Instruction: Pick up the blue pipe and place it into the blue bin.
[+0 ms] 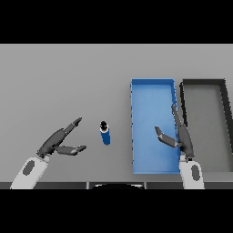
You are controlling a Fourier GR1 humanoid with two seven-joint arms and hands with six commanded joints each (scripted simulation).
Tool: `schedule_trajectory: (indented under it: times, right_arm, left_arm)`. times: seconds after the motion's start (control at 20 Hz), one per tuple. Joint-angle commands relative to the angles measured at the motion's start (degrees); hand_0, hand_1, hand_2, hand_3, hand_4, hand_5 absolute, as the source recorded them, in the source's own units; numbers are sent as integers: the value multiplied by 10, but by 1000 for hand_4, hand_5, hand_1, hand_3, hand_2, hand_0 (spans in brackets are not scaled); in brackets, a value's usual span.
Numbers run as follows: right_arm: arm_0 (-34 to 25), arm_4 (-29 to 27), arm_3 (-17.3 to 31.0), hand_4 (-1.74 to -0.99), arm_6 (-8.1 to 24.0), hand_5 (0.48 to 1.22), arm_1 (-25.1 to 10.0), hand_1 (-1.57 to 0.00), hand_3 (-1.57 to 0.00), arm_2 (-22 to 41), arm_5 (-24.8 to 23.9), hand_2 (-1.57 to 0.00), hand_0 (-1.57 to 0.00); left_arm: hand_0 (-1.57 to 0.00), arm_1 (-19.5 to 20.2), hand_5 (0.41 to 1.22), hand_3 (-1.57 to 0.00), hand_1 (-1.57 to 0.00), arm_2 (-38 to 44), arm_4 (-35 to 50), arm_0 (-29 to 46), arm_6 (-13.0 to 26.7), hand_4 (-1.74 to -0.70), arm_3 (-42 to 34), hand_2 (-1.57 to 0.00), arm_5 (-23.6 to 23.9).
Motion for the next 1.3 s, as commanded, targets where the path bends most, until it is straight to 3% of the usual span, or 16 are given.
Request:
schedule_trajectory:
  times: [0.0, 0.15, 0.35, 0.55, 0.95, 1.1, 1.2, 1.25]
  right_arm:
    - [-1, 2, 6, -1182, 2, 618, 3, 1, 1, 0, -3, 1, 1]
    - [0, -4, 8, -1197, 4, 615, 2, 1, 1, -3, 1, 1, 1]
    - [4, -4, 5, -1217, 3, 626, 10, 1, 1, 1, -1, 1, 1]
    - [5, -6, 4, -1202, 10, 621, 5, 1, 1, -4, 1, 1, 1]
    - [10, -5, 2, -1214, -7, 645, 1, 1, 1, -8, -1, 1, 1]
    - [19, -5, -1, -1207, -14, 650, -3, 1, 1, -11, -1, 1, 1]
    - [10, -4, 0, -1213, -10, 655, -1, 1, 1, -8, 0, 1, 1]
    - [21, -13, -2, -1217, -21, 655, -2, 1, 1, -12, 5, 1, 1]
  left_arm:
    - [1, -3, 475, 1, 1, -9, -9, -1, 12, -1132, -2, 1, 2]
    - [1, -28, 450, 1, 1, -32, -25, -18, 27, -1139, 8, 1, -3]
    - [1, -79, 456, 1, 1, -58, -49, -29, 7, -1151, 41, 1, 6]
    - [1, -135, 460, 1, 1, -68, -60, -65, 14, -1150, 85, 1, 20]
    - [1, -198, 420, 1, 1, -91, -107, -106, 3, -1062, 160, 1, 44]
    - [1, -219, 463, 1, 1, -88, -100, -116, -13, -1107, 183, 1, 42]
    - [1, -235, 550, -121, -41, -78, -80, -116, -27, -1186, 193, -151, 40]
    - [-10, -242, 613, -276, -156, -75, -70, -113, -34, -1243, 193, -308, 36]
